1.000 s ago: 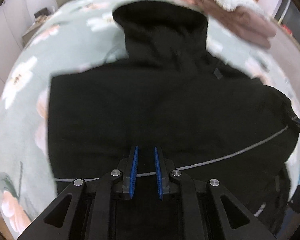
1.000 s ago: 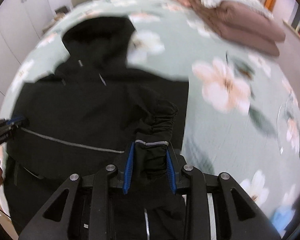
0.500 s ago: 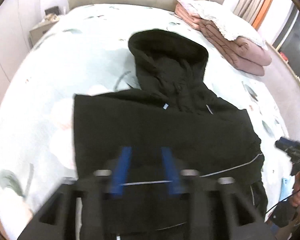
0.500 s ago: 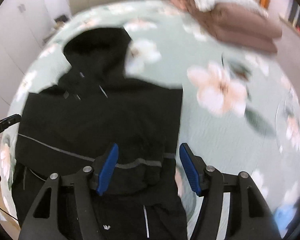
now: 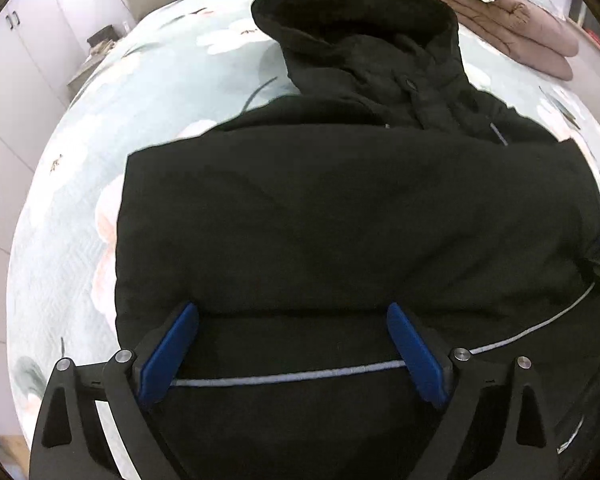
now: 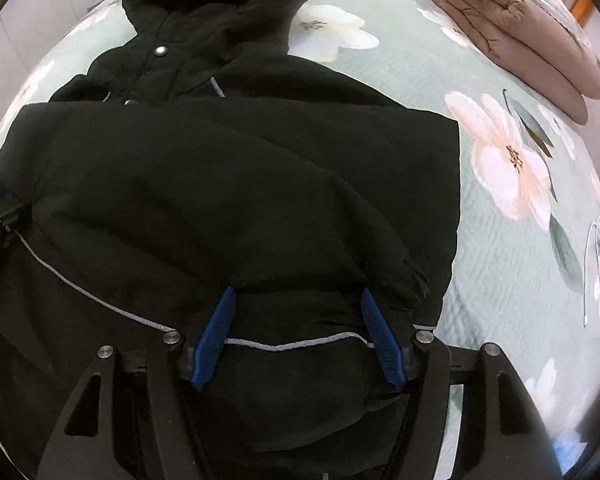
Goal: Fold large clothes
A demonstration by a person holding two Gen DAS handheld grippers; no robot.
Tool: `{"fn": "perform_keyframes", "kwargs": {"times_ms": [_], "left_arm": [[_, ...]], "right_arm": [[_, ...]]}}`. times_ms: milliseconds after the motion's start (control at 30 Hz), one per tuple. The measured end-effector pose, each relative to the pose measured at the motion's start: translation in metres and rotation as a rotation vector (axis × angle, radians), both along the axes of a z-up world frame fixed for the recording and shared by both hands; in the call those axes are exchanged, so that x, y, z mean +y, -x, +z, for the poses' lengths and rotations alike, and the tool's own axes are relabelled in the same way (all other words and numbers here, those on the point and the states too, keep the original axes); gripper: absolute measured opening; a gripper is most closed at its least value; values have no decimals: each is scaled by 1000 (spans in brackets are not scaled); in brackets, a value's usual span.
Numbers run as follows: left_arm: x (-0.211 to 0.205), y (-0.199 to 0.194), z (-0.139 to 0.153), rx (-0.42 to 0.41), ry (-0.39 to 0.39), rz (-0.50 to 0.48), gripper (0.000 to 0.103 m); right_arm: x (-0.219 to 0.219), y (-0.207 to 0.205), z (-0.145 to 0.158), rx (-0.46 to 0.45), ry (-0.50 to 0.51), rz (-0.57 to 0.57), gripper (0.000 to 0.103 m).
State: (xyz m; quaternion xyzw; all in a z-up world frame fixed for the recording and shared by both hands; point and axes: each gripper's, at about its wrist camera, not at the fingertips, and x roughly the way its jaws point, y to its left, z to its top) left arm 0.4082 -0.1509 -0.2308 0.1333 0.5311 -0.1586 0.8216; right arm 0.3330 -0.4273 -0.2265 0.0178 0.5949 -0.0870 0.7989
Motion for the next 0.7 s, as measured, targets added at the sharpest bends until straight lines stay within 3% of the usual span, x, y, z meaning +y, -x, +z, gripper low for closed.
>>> {"fn": "perform_keyframes", "kwargs": {"times_ms": [100,133,267,367,467,533,700], "left_arm": [[6,-5,25,19,84,-31,94],[9,-9,44,-1,126,-50,94],[7,-56,94,-89,191,-84,94],[-4,-113,108,-150,207,-56,94],[-18,-171,105,-172,217,-9,94],[-27,-197,97,-157,242,-17,94],[-65,-249,55,-92,158,-61,94]], "right_arm": [[-12,-2,14,18,-78,0,69],[-18,-2,32,-4,-115,3,69],[-34,-26,102,-170,-132,32,69],[-52,-73,129,-279,-144,15,69],[-67,-126,130,-338,-180,-41,69],[-72,-157,115,-351,-196,-63,69],[-79,-227,81,-301,-278,-114,69]]}}
